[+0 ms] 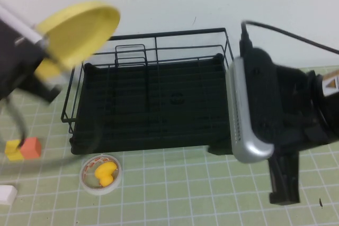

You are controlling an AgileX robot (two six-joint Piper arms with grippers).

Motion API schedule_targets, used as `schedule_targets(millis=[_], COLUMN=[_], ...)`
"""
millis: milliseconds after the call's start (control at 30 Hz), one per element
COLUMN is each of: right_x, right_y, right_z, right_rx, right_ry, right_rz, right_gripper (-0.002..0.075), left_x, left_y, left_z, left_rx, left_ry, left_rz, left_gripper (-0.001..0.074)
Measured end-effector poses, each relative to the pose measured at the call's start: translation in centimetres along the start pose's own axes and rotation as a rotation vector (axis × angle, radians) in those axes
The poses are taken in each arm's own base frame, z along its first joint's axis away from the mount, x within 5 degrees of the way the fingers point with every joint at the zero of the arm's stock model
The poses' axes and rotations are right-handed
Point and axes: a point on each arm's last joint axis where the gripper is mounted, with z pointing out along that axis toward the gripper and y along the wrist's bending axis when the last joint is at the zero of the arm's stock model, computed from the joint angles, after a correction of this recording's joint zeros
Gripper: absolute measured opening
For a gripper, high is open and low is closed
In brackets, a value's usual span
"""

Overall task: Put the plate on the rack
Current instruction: Place the plate on the rack

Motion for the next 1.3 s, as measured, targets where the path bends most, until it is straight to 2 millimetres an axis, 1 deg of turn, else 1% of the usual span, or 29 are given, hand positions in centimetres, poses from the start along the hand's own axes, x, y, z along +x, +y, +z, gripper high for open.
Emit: schedule_targets(millis=[33, 100, 200, 233, 300, 333, 400, 500, 667, 833, 967, 1300], right_x=[0.4, 1.1, 1.9, 2.2, 2.7, 3.0, 3.5, 3.9, 4.4, 4.6, 4.6, 4.7], right_y=[0.0, 0.1, 0.3, 0.4, 0.5, 0.6, 0.7, 0.8, 0.7, 0.6, 0.6, 0.6], right_z=[0.1, 0.3, 0.7, 0.8, 1.0, 1.1, 1.2, 1.1, 0.9, 0.9, 0.9, 0.9], right_rx=[0.005, 0.008, 0.005, 0.003, 0.003, 0.003, 0.001, 0.002, 0.018, 0.025, 0.024, 0.030], right_ry=[0.030, 0.075, 0.126, 0.143, 0.173, 0.190, 0.229, 0.276, 0.332, 0.349, 0.354, 0.363], right_rz=[0.002, 0.007, 0.012, 0.017, 0.030, 0.040, 0.069, 0.111, 0.125, 0.128, 0.135, 0.154], right_gripper=[0.0006, 0.0005, 0.0005, 0.0004, 0.0004, 0.0004, 0.0004, 0.0004, 0.0004, 0.0004, 0.0004, 0.0003], left_x=[-0.1, 0.3, 1.7, 1.9, 3.1, 3.7, 4.4, 5.0, 5.2, 6.5, 6.7, 6.8], left_y=[0.1, -0.3, -1.9, -2.3, -3.6, -4.2, -5.2, -6.2, -6.7, -8.1, -8.4, -8.1], left_z=[1.4, 4.9, 10.1, 11.5, 14.5, 15.8, 17.7, 19.9, 21.5, 22.4, 22.5, 22.5], left_rx=[-0.019, -0.035, 0.005, 0.019, 0.067, 0.085, 0.111, 0.130, 0.143, 0.203, 0.212, 0.210], left_ry=[-0.015, -0.031, -0.027, -0.032, -0.022, -0.017, -0.013, -0.016, -0.038, -0.040, -0.049, -0.048], left_rz=[0.027, 0.089, 0.198, 0.238, 0.308, 0.331, 0.346, 0.351, 0.346, 0.395, 0.415, 0.409], left_gripper=[0.0098, 0.0097, 0.0098, 0.0097, 0.0098, 0.0098, 0.0097, 0.0097, 0.0098, 0.0097, 0.0097, 0.0097])
